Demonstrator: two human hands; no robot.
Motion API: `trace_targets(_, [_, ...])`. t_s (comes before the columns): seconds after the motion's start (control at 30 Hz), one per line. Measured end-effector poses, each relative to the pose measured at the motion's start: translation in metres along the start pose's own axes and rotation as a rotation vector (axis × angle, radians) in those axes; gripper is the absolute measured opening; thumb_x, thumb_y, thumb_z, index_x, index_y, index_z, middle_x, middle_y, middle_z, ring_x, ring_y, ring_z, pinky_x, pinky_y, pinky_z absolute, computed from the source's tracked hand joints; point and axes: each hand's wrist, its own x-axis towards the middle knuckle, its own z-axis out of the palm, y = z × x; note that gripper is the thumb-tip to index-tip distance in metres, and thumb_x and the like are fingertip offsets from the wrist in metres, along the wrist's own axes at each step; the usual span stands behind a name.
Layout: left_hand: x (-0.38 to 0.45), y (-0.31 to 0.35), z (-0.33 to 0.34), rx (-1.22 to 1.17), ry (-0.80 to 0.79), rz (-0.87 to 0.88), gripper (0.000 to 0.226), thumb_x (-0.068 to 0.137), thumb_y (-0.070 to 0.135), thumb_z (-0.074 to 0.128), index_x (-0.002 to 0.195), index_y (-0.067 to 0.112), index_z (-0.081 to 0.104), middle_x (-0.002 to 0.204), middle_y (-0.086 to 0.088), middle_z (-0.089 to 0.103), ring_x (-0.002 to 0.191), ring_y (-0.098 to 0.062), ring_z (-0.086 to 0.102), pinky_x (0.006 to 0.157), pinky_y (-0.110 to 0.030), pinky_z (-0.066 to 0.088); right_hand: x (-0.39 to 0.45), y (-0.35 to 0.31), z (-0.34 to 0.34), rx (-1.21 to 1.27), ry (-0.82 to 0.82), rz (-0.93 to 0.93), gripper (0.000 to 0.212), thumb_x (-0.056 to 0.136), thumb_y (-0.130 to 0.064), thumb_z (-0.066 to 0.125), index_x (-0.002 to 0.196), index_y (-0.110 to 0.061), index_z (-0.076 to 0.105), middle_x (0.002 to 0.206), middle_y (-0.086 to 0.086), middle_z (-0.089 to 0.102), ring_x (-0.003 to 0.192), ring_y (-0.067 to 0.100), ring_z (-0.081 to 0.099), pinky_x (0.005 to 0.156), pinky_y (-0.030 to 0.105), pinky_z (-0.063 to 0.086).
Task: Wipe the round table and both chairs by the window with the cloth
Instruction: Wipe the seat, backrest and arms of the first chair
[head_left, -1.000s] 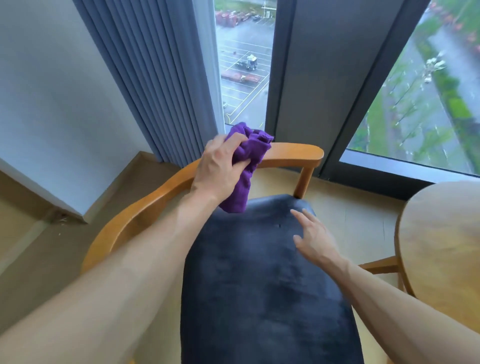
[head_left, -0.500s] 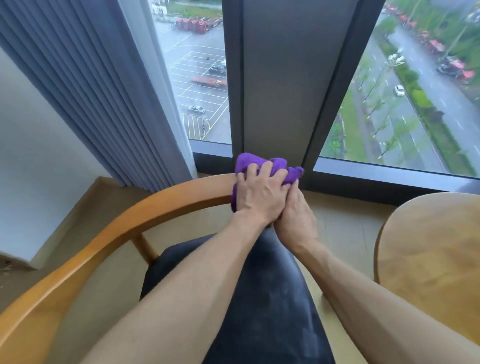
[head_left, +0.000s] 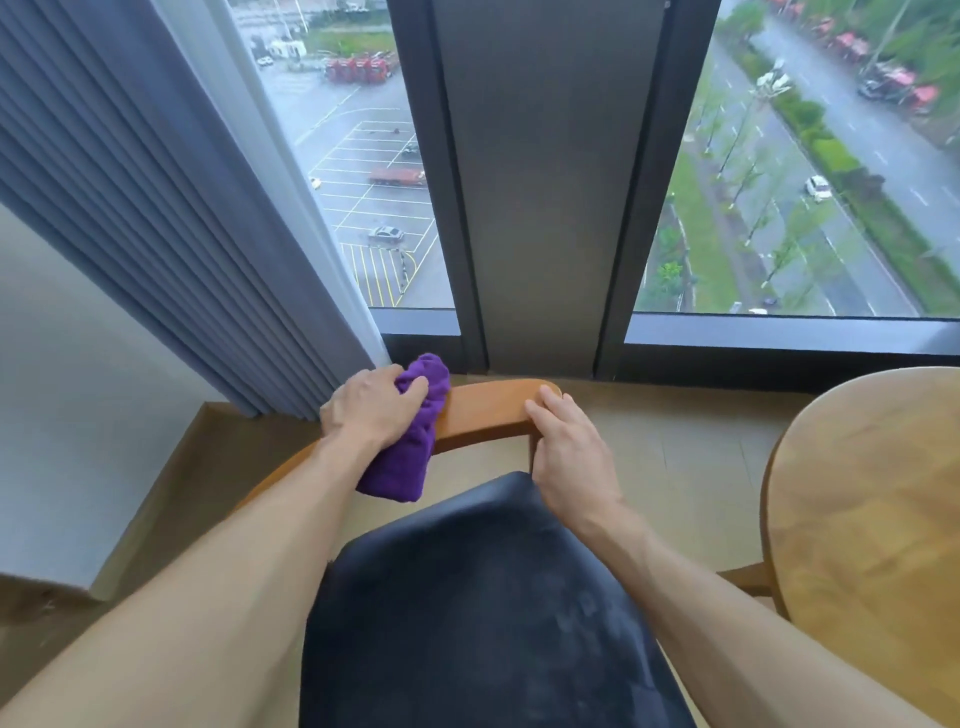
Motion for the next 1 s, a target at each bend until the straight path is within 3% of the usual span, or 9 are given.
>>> trace_targets(0.17, [0.003, 0.069, 0.021, 0.031, -0.033, 0.304, 0.042, 0.094, 0.063, 0.03, 0.102, 0.031, 0.056, 0.107, -0.007, 0.059, 0.1, -0.031, 0.057, 0.088, -0.046, 0.048, -0.002, -0.002, 0.001, -0.127, -0.012, -0.05, 0.064, 0.091, -0.001, 0.045, 0.151, -0.023, 0.037, 0.162, -0.004, 0.027, 0.151, 0.017, 0.019, 0.121, 0.022, 0.005])
trace_targets(0.2, [0.004, 0.091, 0.025, 0.034, -0.06, 0.378, 0.041, 0.093, 0.064, 0.03, 0.1, 0.032, 0.055, 0.106, -0.006, 0.057, 0.101, -0.031, 0.057, 0.086, -0.046, 0.047, -0.002, -0.002, 0.001, -0.163, -0.005, -0.063, 0.063, 0.09, -0.005, 0.046, 0.149, -0.024, 0.04, 0.159, -0.005, 0.032, 0.148, 0.018, 0.024, 0.123, 0.026, 0.014])
trace_targets(0.27, [0.007, 0.116, 0.031, 0.015, -0.091, 0.464, 0.039, 0.09, 0.066, 0.031, 0.089, 0.033, 0.051, 0.096, -0.001, 0.055, 0.097, -0.029, 0.059, 0.077, -0.04, 0.043, -0.002, -0.005, -0.002, -0.211, 0.017, -0.063, 0.055, 0.087, -0.009, 0.048, 0.14, -0.024, 0.049, 0.15, -0.007, 0.043, 0.141, 0.017, 0.034, 0.113, 0.031, 0.031])
trace_targets(0.33, [0.011, 0.112, 0.032, -0.003, -0.088, 0.495, 0.042, 0.085, 0.073, 0.033, 0.083, 0.033, 0.048, 0.089, 0.002, 0.054, 0.089, -0.027, 0.059, 0.07, -0.037, 0.037, -0.004, -0.01, -0.005, -0.261, 0.012, -0.058, 0.051, 0.086, -0.011, 0.051, 0.136, -0.024, 0.053, 0.146, -0.008, 0.046, 0.139, 0.017, 0.035, 0.11, 0.032, 0.033])
trace_targets(0.4, [0.013, 0.09, 0.029, -0.011, -0.069, 0.519, 0.047, 0.079, 0.079, 0.037, 0.09, 0.036, 0.05, 0.091, 0.003, 0.052, 0.083, -0.023, 0.053, 0.071, -0.035, 0.036, -0.004, -0.012, -0.006, -0.308, -0.018, -0.039, 0.055, 0.088, -0.011, 0.05, 0.142, -0.024, 0.047, 0.152, -0.007, 0.04, 0.144, 0.016, 0.029, 0.114, 0.035, 0.029])
trace_targets(0.53, [0.015, 0.022, 0.015, -0.027, -0.061, 0.499, 0.054, 0.075, 0.081, 0.045, 0.107, 0.039, 0.052, 0.096, 0.003, 0.05, 0.085, -0.021, 0.05, 0.073, -0.036, 0.039, -0.002, -0.018, -0.011, -0.288, -0.088, 0.061, 0.069, 0.09, 0.002, 0.042, 0.153, -0.024, 0.033, 0.163, -0.004, 0.024, 0.152, 0.016, 0.015, 0.122, 0.038, 0.017])
trace_targets(0.8, [-0.004, -0.137, -0.017, -0.084, -0.196, 0.267, 0.044, 0.082, 0.078, 0.046, 0.095, 0.036, 0.05, 0.091, 0.007, 0.062, 0.085, -0.019, 0.059, 0.074, -0.036, 0.047, -0.004, -0.033, -0.002, -0.234, 0.001, 0.161, 0.066, 0.091, 0.005, 0.038, 0.152, -0.021, 0.037, 0.162, -0.003, 0.025, 0.152, 0.014, 0.015, 0.123, 0.032, 0.016])
trace_targets(0.9, [-0.017, -0.144, -0.016, -0.04, -0.126, 0.233, 0.047, 0.086, 0.078, 0.04, 0.096, 0.034, 0.051, 0.09, 0.005, 0.061, 0.085, -0.021, 0.061, 0.072, -0.035, 0.047, -0.005, -0.032, -0.005, -0.21, 0.016, 0.165, 0.064, 0.094, 0.004, 0.037, 0.152, -0.023, 0.038, 0.162, -0.006, 0.026, 0.151, 0.011, 0.016, 0.121, 0.032, 0.02])
trace_targets(1.0, [-0.017, -0.108, -0.009, 0.084, 0.019, 0.267, 0.056, 0.091, 0.076, 0.029, 0.116, 0.032, 0.052, 0.104, -0.003, 0.058, 0.093, -0.026, 0.06, 0.075, -0.038, 0.045, -0.004, -0.033, -0.009, -0.194, 0.005, 0.168, 0.063, 0.093, 0.005, 0.036, 0.15, -0.021, 0.04, 0.161, -0.005, 0.028, 0.151, 0.013, 0.018, 0.121, 0.035, 0.023])
